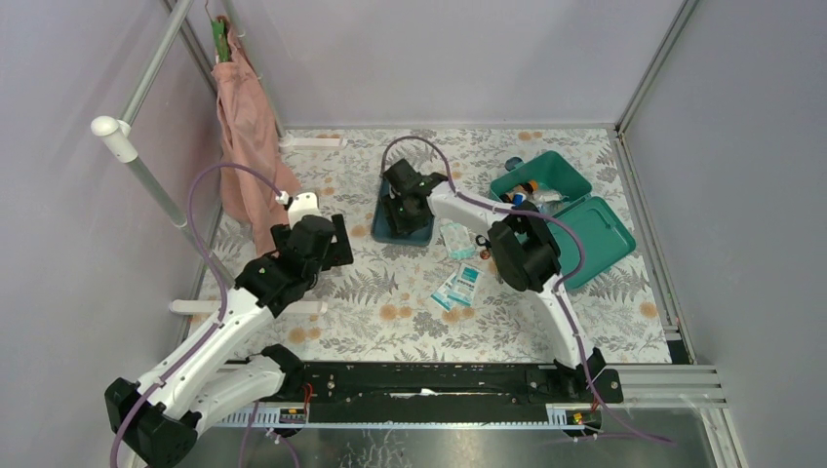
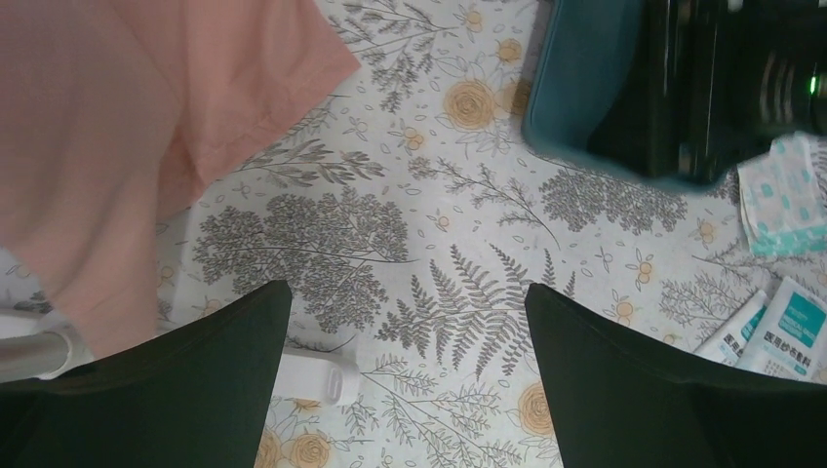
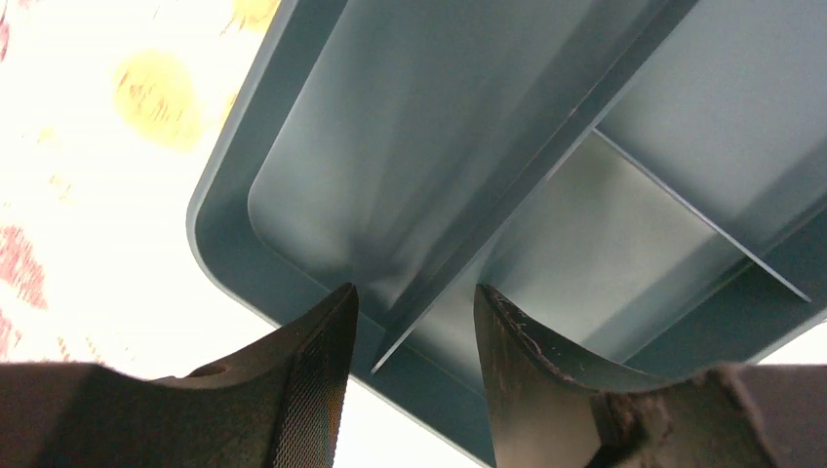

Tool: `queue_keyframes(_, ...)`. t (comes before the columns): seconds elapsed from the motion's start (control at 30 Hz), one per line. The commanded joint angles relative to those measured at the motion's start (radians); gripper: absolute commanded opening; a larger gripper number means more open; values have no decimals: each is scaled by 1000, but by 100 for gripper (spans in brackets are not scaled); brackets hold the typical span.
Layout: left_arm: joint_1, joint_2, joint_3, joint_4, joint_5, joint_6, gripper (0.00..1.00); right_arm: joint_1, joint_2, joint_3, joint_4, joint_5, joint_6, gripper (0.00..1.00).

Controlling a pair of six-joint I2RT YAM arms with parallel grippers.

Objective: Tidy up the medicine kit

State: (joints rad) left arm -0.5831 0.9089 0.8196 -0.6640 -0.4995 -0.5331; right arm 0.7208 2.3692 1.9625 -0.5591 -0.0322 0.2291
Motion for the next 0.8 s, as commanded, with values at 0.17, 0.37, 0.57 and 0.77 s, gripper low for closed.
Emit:
queue_keyframes(0.17, -7, -115, -2, -62, -153, -67, 99, 142, -288, -448, 86, -101, 170, 55)
queue_keyframes(0.37, -8, -121, -4, -63, -149, -67, 99, 175, -497, -542, 74, -34, 167, 64)
queue_keyframes(0.57, -9, -124, -3, -63, -149, -68, 99, 170, -714, -585, 40, 211, 201, 70)
queue_keyframes(0.77, -15, -126, -5, -59, -143, -68, 99, 41, -839, -740, 6, 328, 236, 69)
